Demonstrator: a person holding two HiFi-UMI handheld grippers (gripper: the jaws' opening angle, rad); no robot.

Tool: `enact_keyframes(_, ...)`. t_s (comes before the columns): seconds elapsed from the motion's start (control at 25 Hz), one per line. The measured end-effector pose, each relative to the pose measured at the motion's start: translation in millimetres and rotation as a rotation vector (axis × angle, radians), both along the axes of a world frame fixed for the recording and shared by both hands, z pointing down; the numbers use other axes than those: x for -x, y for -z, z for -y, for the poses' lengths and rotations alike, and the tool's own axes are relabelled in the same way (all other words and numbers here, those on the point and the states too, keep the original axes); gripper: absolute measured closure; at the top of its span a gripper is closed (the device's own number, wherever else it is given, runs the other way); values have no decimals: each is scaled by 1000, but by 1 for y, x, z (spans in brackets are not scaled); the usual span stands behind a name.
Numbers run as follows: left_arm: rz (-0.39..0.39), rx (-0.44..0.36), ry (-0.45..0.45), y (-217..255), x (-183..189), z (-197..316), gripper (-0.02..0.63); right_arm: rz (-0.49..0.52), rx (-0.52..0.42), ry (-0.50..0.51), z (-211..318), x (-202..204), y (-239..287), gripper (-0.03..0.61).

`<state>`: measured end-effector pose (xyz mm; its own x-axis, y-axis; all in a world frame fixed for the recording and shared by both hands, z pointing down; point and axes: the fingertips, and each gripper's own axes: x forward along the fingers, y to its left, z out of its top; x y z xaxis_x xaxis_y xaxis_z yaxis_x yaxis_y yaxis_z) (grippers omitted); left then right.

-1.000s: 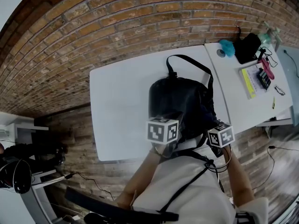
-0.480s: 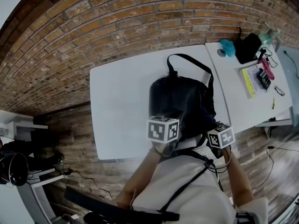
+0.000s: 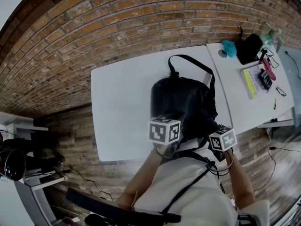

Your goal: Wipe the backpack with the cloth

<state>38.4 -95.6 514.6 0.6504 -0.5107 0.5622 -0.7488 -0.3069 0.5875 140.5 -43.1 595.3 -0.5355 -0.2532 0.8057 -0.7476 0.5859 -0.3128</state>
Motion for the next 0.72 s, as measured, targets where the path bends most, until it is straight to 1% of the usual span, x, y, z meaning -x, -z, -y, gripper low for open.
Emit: enact_keyframes(0.72, -3, -8, -12, 2, 5, -7, 611, 12, 65, 73, -25, 9, 3, 505)
